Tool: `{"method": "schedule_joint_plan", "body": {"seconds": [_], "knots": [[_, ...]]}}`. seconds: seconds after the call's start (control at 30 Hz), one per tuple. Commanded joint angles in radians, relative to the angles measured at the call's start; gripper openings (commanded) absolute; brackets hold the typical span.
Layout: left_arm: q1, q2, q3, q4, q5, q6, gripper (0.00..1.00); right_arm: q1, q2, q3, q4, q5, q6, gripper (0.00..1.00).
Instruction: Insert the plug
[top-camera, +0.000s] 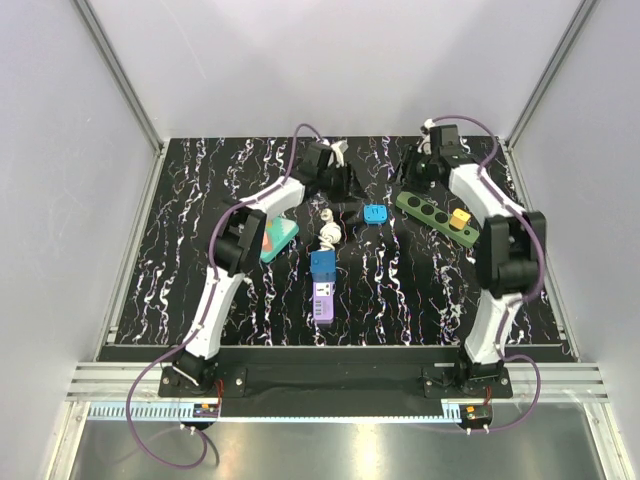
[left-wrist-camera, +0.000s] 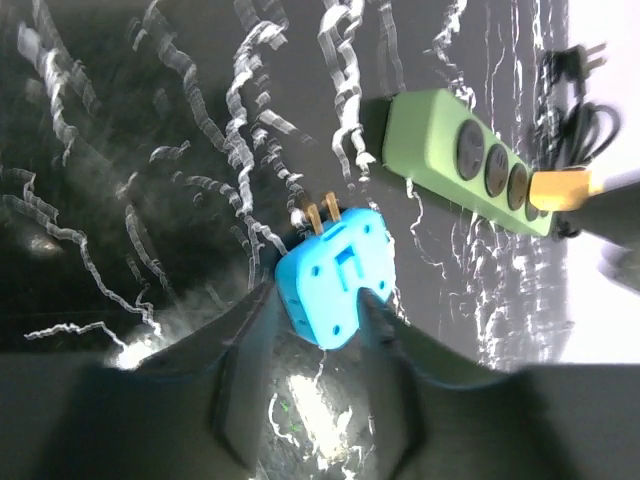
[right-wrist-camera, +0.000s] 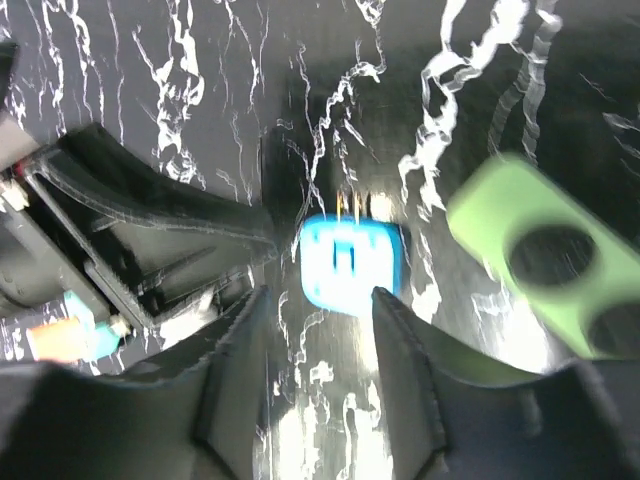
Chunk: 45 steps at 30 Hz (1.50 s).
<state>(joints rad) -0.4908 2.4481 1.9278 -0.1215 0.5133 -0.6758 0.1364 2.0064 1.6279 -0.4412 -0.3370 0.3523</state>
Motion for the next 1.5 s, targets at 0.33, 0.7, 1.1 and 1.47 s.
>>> {"method": "schedule_joint_plan", "body": {"seconds": [0.33, 0.7, 1.1, 1.47], "knots": [[-0.028, -0.069, 0.261, -0.285, -0.101, 0.506, 0.66, -0.015, -0.475, -0.166, -0.004, 0.162, 0.062, 0.89], [-0.15, 0.025, 0.254, -0.288, -0.372, 0.249, 0.7, -0.014, -0.639, -0.262, 0.041, 0.141, 0.073, 1.0], [-0.207, 0.11, 0.284, -0.332, -0.481, 0.134, 0.67, -0.015, -0.725, -0.321, 0.071, 0.144, 0.059, 1.0], [-0.239, 0.055, 0.238, -0.368, -0.687, 0.111, 0.68, -0.014, -0.756, -0.338, 0.073, 0.153, 0.048, 1.0]]}}
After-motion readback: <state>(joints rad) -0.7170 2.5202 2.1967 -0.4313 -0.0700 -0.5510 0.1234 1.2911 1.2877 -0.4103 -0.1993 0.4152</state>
